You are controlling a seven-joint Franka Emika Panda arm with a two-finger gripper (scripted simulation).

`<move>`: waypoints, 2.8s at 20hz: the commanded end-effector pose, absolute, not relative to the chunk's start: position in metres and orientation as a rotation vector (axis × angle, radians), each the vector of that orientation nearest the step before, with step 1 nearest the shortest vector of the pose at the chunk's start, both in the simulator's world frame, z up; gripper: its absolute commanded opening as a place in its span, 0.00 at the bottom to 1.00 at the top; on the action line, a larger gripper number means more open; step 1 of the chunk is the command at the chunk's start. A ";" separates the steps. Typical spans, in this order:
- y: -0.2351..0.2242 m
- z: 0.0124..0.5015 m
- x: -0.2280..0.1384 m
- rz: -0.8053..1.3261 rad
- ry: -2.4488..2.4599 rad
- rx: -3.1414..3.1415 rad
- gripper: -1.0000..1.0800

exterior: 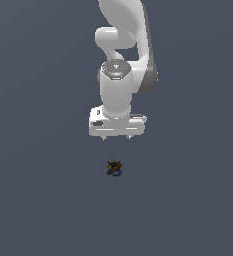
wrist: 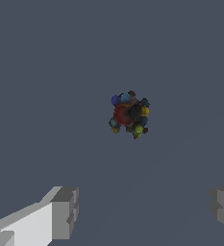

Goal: Pick up the object and move it to a goal position.

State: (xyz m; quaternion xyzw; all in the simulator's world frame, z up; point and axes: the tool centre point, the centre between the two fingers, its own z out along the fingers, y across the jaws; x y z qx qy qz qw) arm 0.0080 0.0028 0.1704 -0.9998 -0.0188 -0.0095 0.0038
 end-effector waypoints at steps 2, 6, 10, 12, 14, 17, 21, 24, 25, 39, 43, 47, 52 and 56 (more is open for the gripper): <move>0.004 0.171 0.008 -0.031 -0.061 -3.133 0.96; 0.022 0.175 0.012 -0.049 -0.110 -3.132 0.96; 0.041 0.179 0.015 -0.068 -0.161 -3.129 0.96; 0.041 0.179 0.015 -0.069 -0.161 -3.129 0.96; 0.039 0.178 0.015 -0.066 -0.155 -3.129 0.96; 0.038 0.175 0.018 -0.064 -0.143 -3.129 0.96; 0.034 0.166 0.025 -0.057 -0.107 -3.130 0.96; 0.029 0.155 0.033 -0.049 -0.067 -3.131 0.96; 0.027 0.150 0.036 -0.046 -0.051 -3.131 0.96; -0.002 0.085 0.069 -0.003 0.156 -3.136 0.96; -0.004 0.080 0.071 0.000 0.171 -3.137 0.96; -0.004 0.079 0.070 0.001 0.168 -3.137 0.96; -0.004 0.062 0.070 0.001 0.169 -3.137 0.96; -0.004 0.040 0.070 0.000 0.171 -3.137 0.96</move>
